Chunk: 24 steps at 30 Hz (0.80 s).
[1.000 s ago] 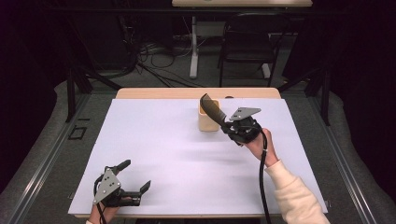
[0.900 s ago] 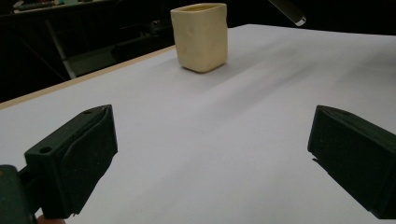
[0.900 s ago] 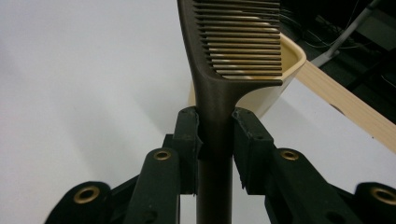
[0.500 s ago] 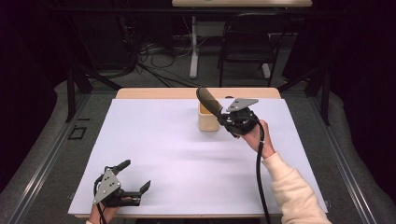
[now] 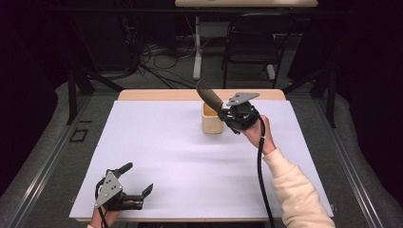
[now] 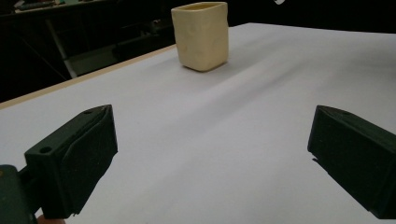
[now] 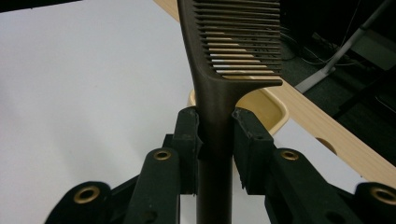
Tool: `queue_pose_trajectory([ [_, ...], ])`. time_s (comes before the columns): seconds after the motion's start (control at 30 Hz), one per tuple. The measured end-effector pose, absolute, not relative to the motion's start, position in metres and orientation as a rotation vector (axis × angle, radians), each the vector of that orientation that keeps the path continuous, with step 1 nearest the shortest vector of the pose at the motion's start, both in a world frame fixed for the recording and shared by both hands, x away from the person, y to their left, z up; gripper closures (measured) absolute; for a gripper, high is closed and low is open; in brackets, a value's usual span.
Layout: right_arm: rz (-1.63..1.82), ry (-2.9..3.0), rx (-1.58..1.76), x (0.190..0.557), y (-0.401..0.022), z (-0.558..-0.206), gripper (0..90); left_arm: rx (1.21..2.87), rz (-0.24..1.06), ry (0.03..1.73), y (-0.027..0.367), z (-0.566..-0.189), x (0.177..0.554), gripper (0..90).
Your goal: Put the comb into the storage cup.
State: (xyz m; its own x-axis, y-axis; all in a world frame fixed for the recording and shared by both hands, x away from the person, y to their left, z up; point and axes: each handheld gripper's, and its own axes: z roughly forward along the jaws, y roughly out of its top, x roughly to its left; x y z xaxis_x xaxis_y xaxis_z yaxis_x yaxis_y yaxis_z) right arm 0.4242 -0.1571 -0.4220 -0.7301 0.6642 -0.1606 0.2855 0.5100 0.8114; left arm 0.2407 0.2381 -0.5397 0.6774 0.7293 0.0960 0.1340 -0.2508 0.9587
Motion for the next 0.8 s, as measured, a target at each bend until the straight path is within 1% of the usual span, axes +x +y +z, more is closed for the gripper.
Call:
queue_pose_trajectory([
  [0.47, 1.129, 2.257, 0.79, 0.44, -0.149, -0.411, 72.3, 1.758, 0.656, 0.695, 0.238, -0.54, 0.241, 1.5],
  [0.8, 1.113, 2.251, 0.781, 0.448, -0.142, -0.409, 72.3, 1.76, 0.655, 0.693, 0.238, -0.54, 0.241, 1.5],
])
